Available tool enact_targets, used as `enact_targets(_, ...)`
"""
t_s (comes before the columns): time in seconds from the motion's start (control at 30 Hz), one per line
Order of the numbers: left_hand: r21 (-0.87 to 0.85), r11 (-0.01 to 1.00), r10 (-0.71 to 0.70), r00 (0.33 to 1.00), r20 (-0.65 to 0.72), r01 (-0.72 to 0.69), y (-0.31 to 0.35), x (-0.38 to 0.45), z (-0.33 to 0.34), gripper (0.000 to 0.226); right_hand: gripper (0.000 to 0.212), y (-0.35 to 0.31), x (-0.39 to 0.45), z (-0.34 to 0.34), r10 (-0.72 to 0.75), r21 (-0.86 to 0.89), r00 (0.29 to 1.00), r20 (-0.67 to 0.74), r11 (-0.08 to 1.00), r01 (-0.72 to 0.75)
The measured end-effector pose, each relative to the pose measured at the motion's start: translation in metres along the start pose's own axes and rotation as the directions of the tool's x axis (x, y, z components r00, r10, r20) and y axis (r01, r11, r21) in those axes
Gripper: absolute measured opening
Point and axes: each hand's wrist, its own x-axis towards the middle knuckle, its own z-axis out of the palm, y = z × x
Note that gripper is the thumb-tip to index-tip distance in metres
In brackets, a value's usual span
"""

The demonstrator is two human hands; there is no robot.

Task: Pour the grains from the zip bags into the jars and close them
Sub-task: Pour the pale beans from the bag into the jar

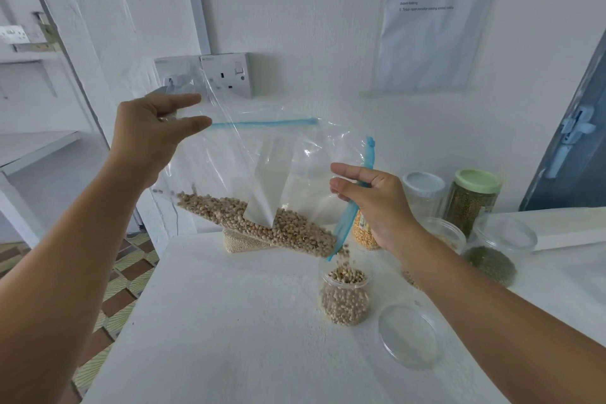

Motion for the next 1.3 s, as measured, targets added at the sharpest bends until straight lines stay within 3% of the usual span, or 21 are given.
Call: enact_targets(1.3, 0.046, 0.999, -0.009, 1.0, -0.004, 0.009, 0.002, 0.0072, 0.0003, 0.043, 0.026, -0.003, -0.0008, -0.0015, 0.004, 0.022, 1.0, -0.004, 1.0, -0.004)
